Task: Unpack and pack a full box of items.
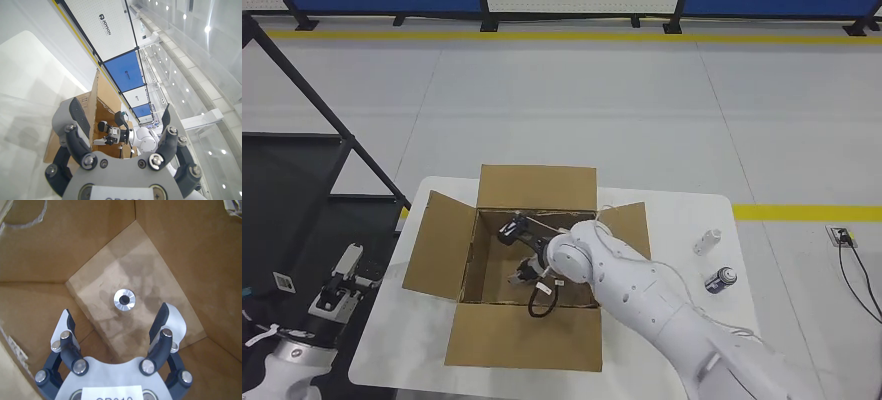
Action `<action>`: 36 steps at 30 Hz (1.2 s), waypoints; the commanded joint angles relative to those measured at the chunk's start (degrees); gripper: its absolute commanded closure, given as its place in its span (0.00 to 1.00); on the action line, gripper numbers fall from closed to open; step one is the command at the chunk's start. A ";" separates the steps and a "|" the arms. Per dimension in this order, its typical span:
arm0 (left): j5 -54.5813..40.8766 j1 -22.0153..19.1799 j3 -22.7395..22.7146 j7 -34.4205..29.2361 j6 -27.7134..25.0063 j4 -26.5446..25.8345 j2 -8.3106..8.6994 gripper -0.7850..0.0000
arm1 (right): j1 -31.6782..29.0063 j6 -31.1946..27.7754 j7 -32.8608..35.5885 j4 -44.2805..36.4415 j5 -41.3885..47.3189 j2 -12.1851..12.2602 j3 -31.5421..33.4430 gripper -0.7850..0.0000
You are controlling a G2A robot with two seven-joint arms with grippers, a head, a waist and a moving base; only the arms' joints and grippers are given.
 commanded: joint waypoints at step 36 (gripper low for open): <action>-0.37 2.55 0.21 3.05 -1.40 -1.69 0.19 0.00 | -0.53 6.48 -6.66 15.63 -4.49 -9.30 -1.94 0.82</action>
